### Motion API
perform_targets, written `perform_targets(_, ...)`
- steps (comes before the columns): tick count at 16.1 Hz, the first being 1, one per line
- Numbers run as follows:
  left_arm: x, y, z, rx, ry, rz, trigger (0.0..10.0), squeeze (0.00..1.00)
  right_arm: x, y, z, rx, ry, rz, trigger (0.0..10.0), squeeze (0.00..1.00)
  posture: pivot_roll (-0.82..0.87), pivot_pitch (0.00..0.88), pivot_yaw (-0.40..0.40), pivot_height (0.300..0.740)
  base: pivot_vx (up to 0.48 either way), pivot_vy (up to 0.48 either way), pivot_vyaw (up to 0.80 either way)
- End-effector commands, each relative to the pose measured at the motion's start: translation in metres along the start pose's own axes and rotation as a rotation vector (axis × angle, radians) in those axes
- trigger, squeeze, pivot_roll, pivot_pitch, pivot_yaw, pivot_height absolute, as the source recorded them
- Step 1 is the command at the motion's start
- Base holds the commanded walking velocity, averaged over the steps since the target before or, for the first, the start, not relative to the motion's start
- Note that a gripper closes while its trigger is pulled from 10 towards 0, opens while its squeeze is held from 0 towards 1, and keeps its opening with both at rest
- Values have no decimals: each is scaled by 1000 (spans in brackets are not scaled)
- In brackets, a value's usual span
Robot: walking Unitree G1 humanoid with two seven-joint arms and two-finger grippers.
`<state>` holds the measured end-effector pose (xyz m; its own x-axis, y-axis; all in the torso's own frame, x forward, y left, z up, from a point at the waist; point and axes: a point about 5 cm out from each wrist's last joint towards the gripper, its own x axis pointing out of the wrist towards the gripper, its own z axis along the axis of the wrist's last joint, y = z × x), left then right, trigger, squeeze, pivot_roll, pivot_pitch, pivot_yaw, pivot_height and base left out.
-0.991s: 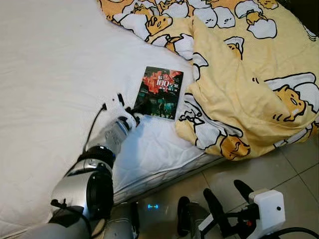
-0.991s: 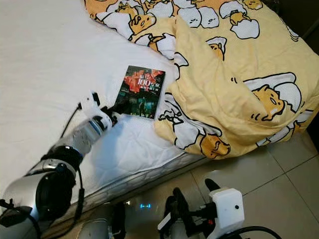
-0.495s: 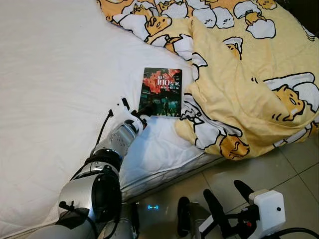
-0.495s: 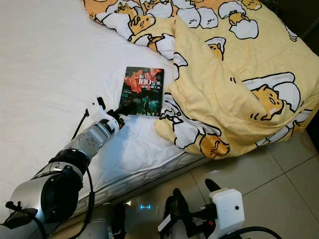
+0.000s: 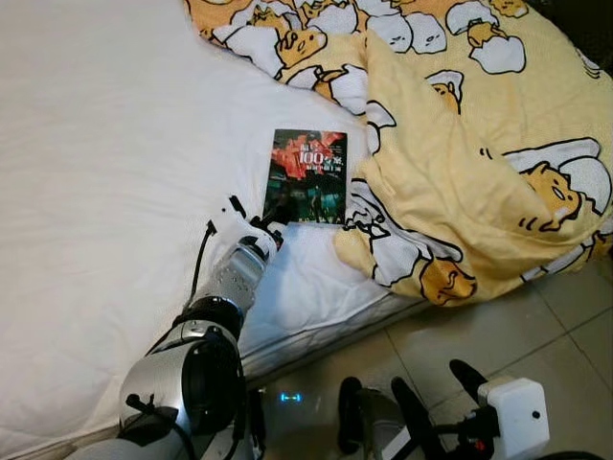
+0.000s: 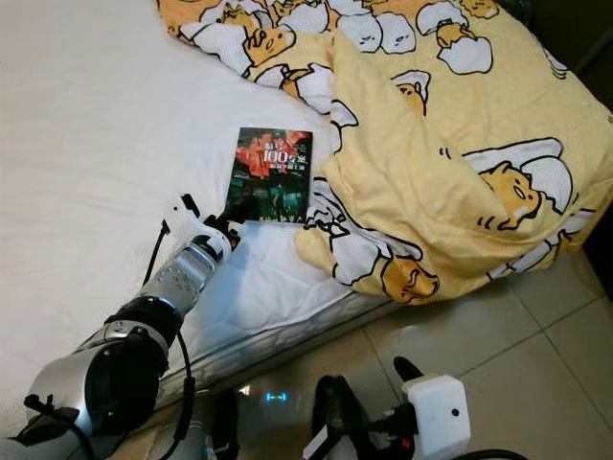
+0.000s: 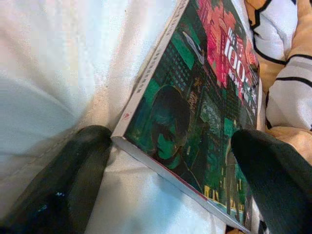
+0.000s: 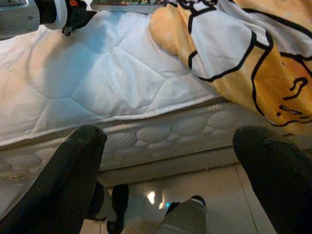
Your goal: Clean up the room
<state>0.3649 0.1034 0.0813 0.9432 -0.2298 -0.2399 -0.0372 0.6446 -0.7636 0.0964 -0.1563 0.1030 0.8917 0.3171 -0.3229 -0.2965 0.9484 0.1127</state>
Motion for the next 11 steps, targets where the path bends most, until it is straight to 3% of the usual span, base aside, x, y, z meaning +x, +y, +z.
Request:
perform_targets(1, -8, 10, -41, -48, 125, 58, 0, 0, -4, 0, 1, -3, 14, 6, 10000, 0, -320, 320, -49, 710, 0, 0, 0)
perform_targets(7, -3, 5, -25, 28, 59, 57, 0, 0, 1, 2, 2, -3, 1, 7, 10000, 0, -302, 311, -37, 710, 0, 0, 0)
perform_targets(8, -3, 5, -24, 20, 54, 58, 0, 0, 2, 2, 2, -2, 0, 8, 10000, 0, -301, 312, -37, 710, 0, 0, 0)
perform_targets(9, -3, 6, -22, -63, 31, 74, 0, 0, 3, 3, 1, 1, -2, 10, 10000, 0, -300, 311, -35, 710, 0, 0, 0)
perform_targets(11, -2, 4, -22, -116, 16, 76, 0, 0, 3, 3, 1, 3, -3, 9, 10000, 0, -300, 310, -34, 710, 0, 0, 0)
